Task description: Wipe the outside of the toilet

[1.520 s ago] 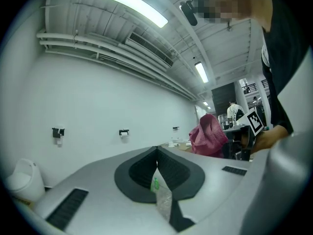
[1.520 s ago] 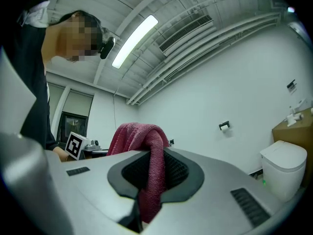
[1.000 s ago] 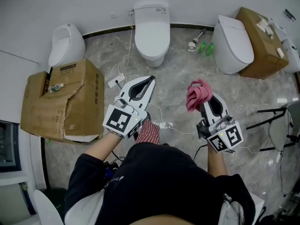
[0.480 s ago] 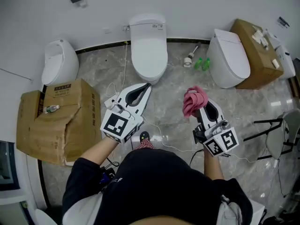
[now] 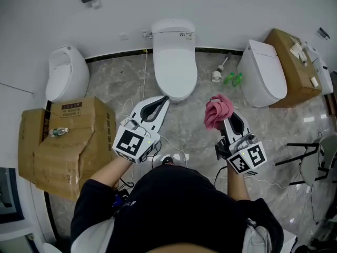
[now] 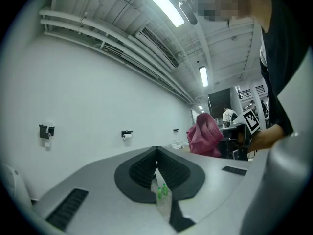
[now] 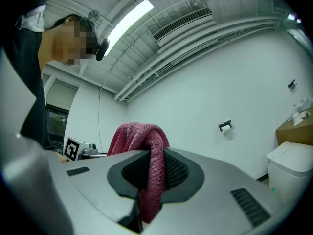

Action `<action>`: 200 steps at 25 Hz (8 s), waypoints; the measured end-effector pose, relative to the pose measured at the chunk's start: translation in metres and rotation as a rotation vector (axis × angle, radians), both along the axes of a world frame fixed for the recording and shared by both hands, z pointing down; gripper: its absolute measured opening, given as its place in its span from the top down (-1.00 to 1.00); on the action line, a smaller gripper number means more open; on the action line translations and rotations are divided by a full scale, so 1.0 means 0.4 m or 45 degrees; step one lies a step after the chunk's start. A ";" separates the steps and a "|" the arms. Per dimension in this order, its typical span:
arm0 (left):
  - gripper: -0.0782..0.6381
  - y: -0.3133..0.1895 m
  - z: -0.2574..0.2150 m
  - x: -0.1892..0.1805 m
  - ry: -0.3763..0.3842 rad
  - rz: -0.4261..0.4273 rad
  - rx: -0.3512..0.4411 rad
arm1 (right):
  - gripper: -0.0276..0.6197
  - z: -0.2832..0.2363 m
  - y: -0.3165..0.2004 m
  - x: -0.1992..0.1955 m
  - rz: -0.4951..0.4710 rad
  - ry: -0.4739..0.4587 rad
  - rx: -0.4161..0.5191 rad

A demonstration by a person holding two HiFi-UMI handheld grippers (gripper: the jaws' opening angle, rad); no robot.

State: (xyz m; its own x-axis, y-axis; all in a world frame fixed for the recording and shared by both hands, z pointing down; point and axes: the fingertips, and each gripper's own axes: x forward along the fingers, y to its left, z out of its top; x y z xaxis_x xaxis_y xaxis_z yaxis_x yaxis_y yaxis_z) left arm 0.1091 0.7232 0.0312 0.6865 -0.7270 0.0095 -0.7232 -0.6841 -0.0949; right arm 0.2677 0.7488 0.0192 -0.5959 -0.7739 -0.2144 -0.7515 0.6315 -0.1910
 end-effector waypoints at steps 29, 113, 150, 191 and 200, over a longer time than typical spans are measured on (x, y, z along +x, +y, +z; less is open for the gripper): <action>0.76 -0.496 0.013 -0.176 0.006 -0.198 -0.028 | 0.74 0.006 -0.566 -0.130 -0.153 -0.019 -0.014; 0.76 -2.026 0.229 -0.597 0.102 -0.037 -0.115 | 0.74 0.374 -2.149 -0.745 -0.080 0.457 -0.493; 0.76 -2.030 0.664 -0.659 0.350 -0.367 -0.373 | 0.74 0.969 -2.397 -0.904 -0.352 1.455 -0.620; 0.76 -2.063 0.760 -0.462 0.141 -0.160 -0.397 | 0.74 0.960 -2.439 -0.700 -0.296 1.296 -0.606; 0.76 -2.078 0.769 -0.400 0.119 -0.108 -0.406 | 0.74 0.947 -2.457 -0.579 -0.222 1.263 -0.631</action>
State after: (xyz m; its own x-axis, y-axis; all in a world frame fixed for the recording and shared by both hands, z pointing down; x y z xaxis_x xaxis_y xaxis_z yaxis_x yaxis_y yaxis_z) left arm -0.0507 -0.1081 0.3389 0.6324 -0.7522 0.1852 -0.7742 -0.6057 0.1834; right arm 0.0360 -0.2339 0.3979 -0.4401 -0.5315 0.7237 -0.6197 0.7631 0.1836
